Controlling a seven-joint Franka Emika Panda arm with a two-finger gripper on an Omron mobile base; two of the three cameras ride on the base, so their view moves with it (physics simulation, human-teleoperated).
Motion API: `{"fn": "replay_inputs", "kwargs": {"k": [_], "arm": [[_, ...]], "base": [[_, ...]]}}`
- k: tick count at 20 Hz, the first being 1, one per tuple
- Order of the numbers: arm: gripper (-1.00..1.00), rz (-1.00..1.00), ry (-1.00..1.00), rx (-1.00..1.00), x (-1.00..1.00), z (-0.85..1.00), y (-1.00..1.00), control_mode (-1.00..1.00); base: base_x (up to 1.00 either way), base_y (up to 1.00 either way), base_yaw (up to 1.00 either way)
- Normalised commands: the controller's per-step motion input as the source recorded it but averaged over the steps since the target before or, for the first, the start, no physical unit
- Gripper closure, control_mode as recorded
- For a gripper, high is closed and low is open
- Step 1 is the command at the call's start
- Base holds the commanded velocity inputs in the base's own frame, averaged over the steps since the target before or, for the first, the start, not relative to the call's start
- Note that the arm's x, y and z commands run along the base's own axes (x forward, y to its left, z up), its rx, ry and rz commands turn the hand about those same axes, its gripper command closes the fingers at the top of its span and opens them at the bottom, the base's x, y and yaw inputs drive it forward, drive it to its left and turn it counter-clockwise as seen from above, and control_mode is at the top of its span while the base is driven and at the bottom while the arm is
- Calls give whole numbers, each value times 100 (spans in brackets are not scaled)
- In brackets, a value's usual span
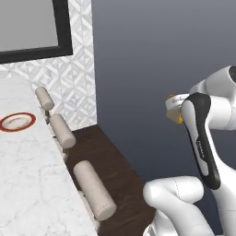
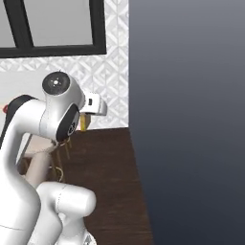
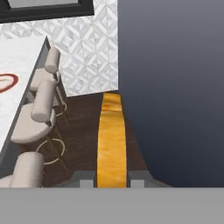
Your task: Start the toaster. Once the lever pops up, take the bread to the plate on the dining counter.
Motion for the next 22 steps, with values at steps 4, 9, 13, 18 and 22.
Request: {"fn": "replay_inputs", "kwargs": {"k": [4, 9, 13, 18, 22], "arm": [[100, 0, 0, 0, 0, 0, 0, 100], [100, 0, 0, 0, 0, 0, 0, 100], [100, 0, 0, 0, 0, 0, 0, 100], [100, 0, 0, 0, 0, 0, 0, 100], [100, 0, 0, 0, 0, 0, 0, 100]], "base": [[91, -22, 26], [82, -6, 28], [60, 0, 37], [59, 0, 38], [64, 0, 41]]}}
